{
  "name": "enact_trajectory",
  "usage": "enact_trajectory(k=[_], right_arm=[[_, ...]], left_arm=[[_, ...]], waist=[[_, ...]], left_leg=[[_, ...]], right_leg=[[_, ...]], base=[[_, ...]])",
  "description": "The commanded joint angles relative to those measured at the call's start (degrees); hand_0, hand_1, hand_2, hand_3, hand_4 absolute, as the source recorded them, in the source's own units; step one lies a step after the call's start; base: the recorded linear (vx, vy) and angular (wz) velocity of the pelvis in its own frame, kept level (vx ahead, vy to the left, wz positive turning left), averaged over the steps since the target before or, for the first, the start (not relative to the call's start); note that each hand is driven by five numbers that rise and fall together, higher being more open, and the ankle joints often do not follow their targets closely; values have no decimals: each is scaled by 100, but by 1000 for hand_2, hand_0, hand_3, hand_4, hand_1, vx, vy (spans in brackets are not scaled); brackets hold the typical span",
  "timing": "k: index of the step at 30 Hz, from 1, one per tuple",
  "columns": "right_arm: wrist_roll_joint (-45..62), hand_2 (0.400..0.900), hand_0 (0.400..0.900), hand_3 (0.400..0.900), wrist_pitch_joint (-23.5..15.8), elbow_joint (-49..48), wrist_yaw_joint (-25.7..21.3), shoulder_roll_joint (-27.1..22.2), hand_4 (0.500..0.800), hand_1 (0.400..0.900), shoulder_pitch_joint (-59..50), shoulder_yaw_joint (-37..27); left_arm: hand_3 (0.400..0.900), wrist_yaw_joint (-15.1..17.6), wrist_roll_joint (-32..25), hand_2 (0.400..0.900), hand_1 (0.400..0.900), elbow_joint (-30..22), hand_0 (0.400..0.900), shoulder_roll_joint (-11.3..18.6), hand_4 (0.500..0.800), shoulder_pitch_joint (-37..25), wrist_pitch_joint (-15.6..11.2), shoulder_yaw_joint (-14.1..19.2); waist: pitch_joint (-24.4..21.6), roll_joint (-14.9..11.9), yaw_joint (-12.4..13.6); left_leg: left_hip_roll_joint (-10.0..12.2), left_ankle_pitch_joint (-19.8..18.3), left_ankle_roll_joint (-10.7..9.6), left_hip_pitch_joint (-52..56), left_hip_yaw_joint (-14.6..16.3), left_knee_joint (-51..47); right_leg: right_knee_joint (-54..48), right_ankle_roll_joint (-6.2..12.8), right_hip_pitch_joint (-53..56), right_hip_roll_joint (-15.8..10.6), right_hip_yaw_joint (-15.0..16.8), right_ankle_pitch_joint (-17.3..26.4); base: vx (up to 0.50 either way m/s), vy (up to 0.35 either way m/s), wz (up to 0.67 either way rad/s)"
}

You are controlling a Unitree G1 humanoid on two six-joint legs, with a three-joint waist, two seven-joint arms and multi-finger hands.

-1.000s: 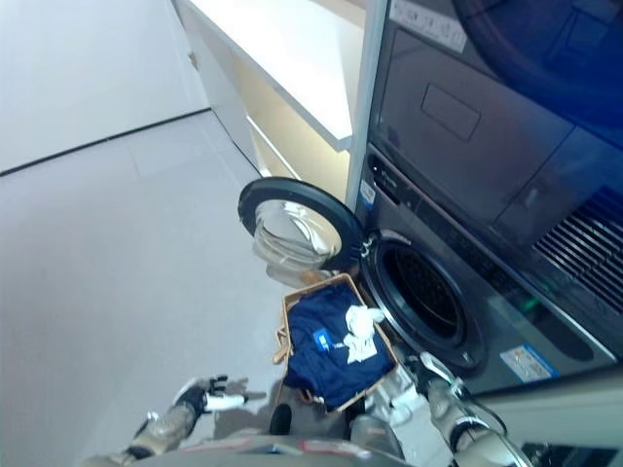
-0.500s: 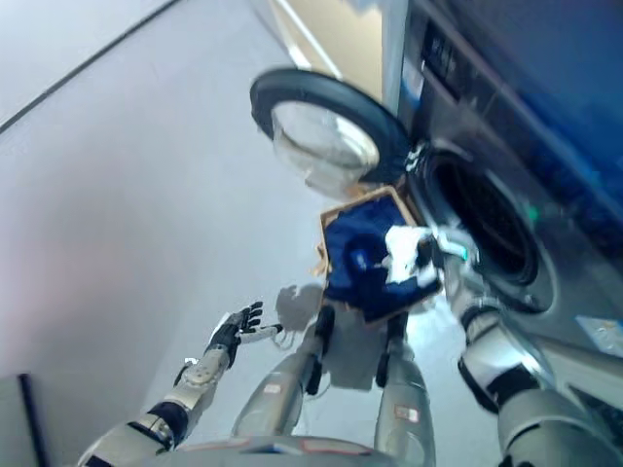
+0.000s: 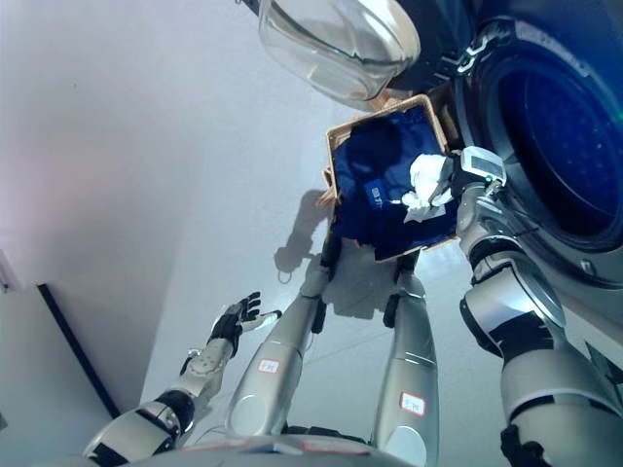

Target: Put the clothes in the basket into the washing machine.

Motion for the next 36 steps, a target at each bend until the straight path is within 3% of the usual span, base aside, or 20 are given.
enact_trajectory(k=[1, 7, 16, 17, 18, 19, 20, 30, 36], right_arm=[[55, 900, 900, 900, -104, 133, -353, -492, 800, 900, -203, 409], [99, 900, 900, 900, -81, 523, -301, -634, 800, 900, 38, 243], [319, 900, 900, 900, -216, 436, -125, -664, 800, 900, 258, 239], [319, 859, 859, 859, -216, 436, -125, -663, 775, 859, 258, 239], [364, 714, 714, 714, -228, 428, -145, -646, 688, 714, 251, 232], [402, 522, 522, 522, -237, 421, -167, -606, 573, 522, 253, 233], [402, 400, 400, 400, -237, 422, -167, -606, 500, 400, 253, 233], [402, 400, 400, 400, -191, 608, -217, -885, 500, 400, 249, 75], [656, 400, 400, 400, -210, 533, -334, -950, 500, 400, 361, -193]], left_arm=[[900, 184, -216, 900, 900, 86, 900, -68, 800, 186, -54, 23], [900, 216, -180, 900, 900, -75, 900, -159, 800, 112, -67, -99], [900, 159, 13, 900, 900, -140, 900, -90, 800, 172, -66, -53], [900, 159, 13, 900, 900, -140, 900, -90, 800, 172, -66, -53], [900, 155, 5, 900, 900, -130, 900, -97, 800, 186, -62, -66], [900, 148, -9, 900, 900, -130, 900, -113, 800, 189, -58, -83], [900, 148, -9, 900, 900, -130, 900, -113, 800, 189, -58, -83], [900, 180, 150, 900, 900, -219, 900, -124, 800, 393, -94, -179], [900, 179, 160, 900, 900, -184, 900, -142, 800, 428, -112, -178]], waist=[[-104, 449, 25], [-133, 717, 170], [-211, 688, 303], [-214, 686, 304], [-228, 679, 321], [-247, 673, 345], [-248, 673, 345], [-421, 798, 540], [-443, 842, 513]], left_leg=[[-310, -768, 138, -360, 368, 731], [-502, -1094, 172, -1196, 391, 1794], [-573, -1531, 285, -2043, 431, 2939], [-573, -1532, 285, -2048, 432, 2942], [-582, -1545, 292, -2108, 432, 2985], [-603, -1523, 293, -2142, 402, 2949], [-604, -1522, 293, -2143, 402, 2948], [-685, -1316, 305, -1962, 308, 2522], [-675, -1139, 274, -1583, 311, 2072]], right_leg=[[637, 69, 49, 169, 126, -709], [1670, -5, -650, -4, 228, -1082], [2591, -134, -1376, 5, 288, -1418], [2594, -134, -1381, 5, 289, -1419], [2615, -138, -1430, 13, 301, -1434], [2609, -148, -1463, -9, 285, -1445], [2609, -148, -1463, -9, 285, -1445], [2358, -195, -1341, -64, 330, -1383], [2015, -155, -1019, -80, 333, -1268]], base=[[56, 18, 14], [8, 30, 19], [-15, 13, 8], [0, 0, 0], [13, 11, 7], [13, 11, 7], [17, 5, 9], [27, 17, 3], [28, -1, -2]])
